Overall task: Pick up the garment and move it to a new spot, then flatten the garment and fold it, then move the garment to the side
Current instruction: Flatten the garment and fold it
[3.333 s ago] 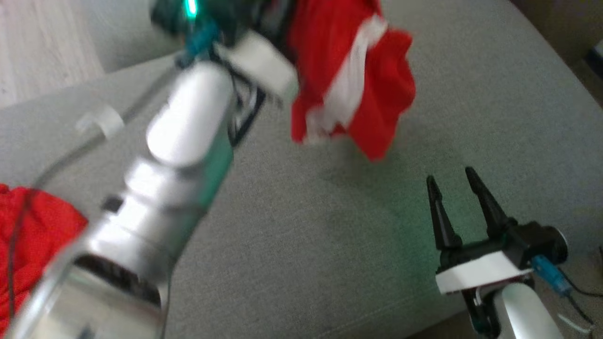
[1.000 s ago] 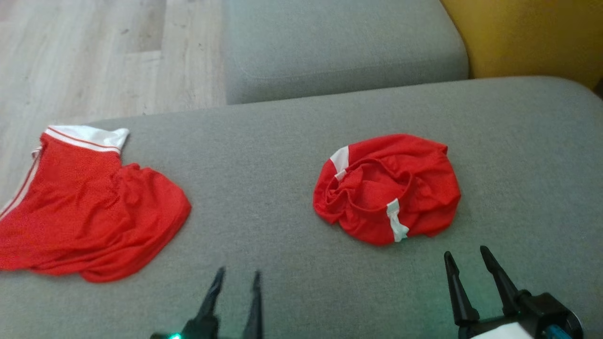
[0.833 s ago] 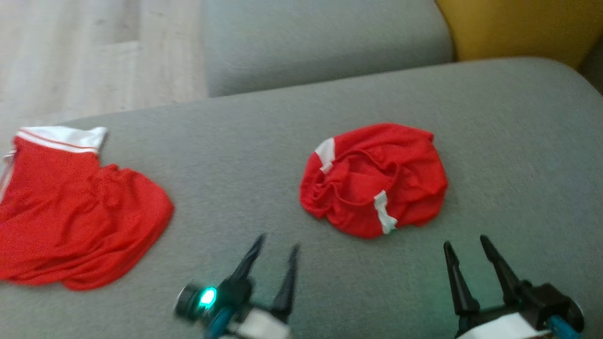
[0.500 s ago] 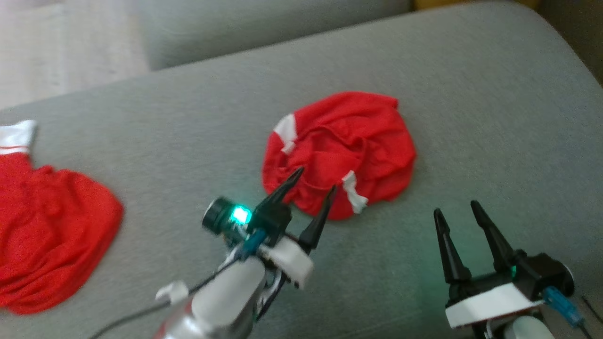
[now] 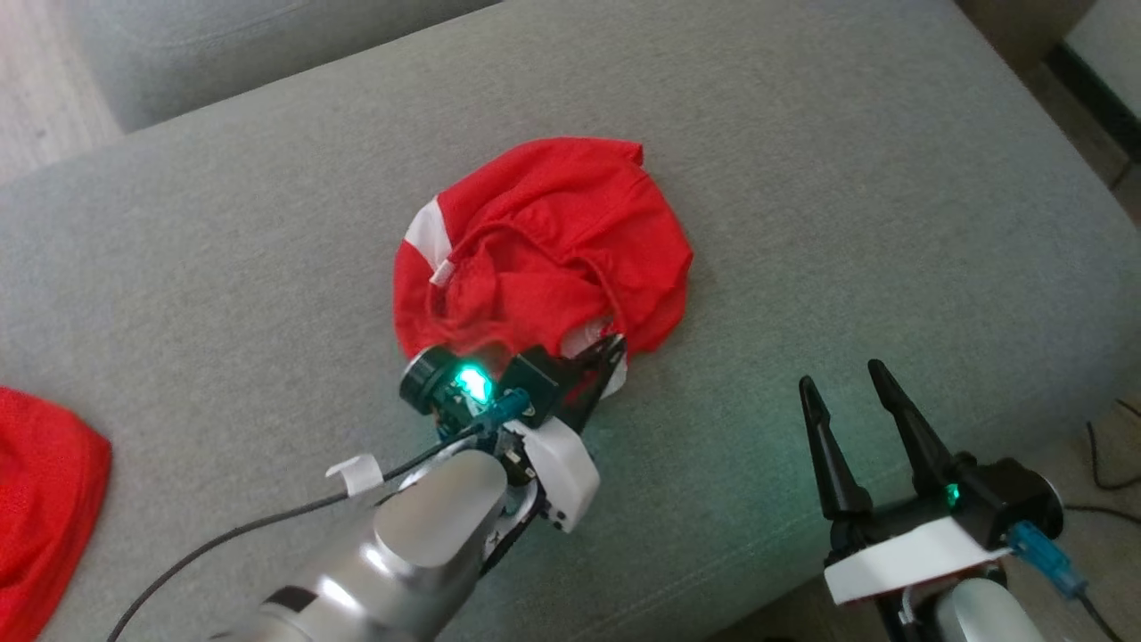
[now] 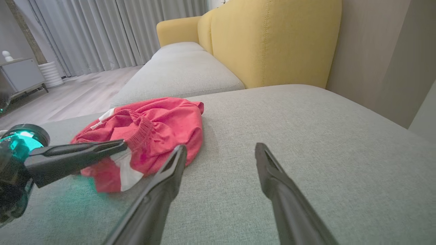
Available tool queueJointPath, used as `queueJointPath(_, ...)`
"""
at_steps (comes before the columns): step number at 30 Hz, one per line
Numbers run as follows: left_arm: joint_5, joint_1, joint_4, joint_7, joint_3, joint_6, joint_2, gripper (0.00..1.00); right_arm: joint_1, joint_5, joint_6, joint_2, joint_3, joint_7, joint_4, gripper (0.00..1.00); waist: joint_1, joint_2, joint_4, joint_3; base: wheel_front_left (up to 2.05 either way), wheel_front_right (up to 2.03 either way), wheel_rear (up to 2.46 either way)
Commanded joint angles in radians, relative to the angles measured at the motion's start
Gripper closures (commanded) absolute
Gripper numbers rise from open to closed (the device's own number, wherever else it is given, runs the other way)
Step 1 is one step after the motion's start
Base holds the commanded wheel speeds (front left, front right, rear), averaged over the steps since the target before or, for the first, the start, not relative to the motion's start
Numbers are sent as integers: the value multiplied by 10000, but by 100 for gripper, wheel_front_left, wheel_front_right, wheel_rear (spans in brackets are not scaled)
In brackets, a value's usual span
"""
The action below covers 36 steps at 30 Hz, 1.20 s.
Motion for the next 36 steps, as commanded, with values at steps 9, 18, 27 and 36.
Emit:
queueJointPath(9,-1269,-1802,-1853,-732,-124,-146,7,100,124,7,67,-1,279,-63,-107,0,-2,0,-94,-1026,0,0,0)
queueJointPath(18,-1114,-4066,-2357,-829,1325,96,230,100,553,-122,67,99,-24,-63,-231,0,-2,0,371,-1705,0,0,0)
queueJointPath(27,-1654,-1096,-2037,-832,1382,109,1532,100,762,217,67,12,-183,-63,-173,0,-2,0,1205,-1317,0,0,0)
queueJointPath(36,-1237,-168,-2245,-832,2047,335,1880,100,527,1217,67,-44,-664,-63,1151,0,-2,0,2020,-891,0,0,0)
